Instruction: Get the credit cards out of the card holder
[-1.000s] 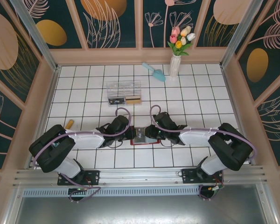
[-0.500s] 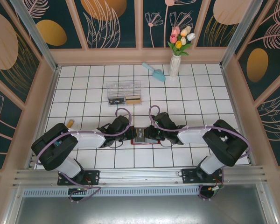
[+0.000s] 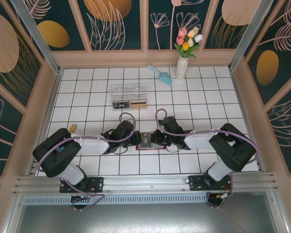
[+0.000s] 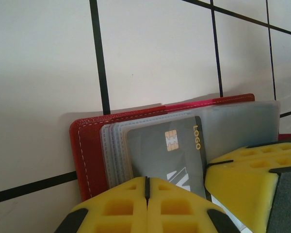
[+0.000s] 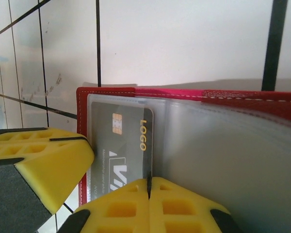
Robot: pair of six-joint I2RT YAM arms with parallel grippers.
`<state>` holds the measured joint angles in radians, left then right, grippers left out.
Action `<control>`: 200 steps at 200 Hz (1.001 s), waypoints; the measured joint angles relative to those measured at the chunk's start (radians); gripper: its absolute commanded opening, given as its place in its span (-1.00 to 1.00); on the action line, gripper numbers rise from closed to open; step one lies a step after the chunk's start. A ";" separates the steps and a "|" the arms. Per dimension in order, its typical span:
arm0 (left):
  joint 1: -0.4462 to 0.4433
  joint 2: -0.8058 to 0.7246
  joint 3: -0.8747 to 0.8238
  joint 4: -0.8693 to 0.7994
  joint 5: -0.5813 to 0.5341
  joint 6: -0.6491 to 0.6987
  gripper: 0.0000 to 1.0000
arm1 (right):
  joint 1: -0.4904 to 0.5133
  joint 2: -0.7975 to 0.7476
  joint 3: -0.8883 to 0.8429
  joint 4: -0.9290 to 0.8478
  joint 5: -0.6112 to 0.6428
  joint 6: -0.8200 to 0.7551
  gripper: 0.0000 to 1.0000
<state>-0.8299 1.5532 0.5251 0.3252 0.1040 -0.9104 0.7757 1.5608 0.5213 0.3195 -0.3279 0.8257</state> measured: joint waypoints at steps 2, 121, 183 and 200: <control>0.000 0.000 0.000 0.000 0.000 0.000 -0.90 | 0.000 0.000 -0.001 0.002 0.000 0.003 -1.00; 0.000 -0.087 -0.008 -0.106 -0.027 0.019 -0.75 | -0.028 -0.097 -0.072 0.006 0.020 0.003 -1.00; 0.000 -0.097 -0.034 -0.074 0.031 0.017 -0.76 | 0.000 -0.095 -0.029 -0.032 0.021 -0.029 -0.68; 0.000 -0.092 -0.034 -0.061 0.043 0.016 -0.79 | 0.008 -0.090 -0.001 -0.037 0.022 -0.040 -0.67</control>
<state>-0.8303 1.4612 0.4908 0.2646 0.1474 -0.8948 0.7841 1.4704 0.5201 0.2829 -0.3058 0.7860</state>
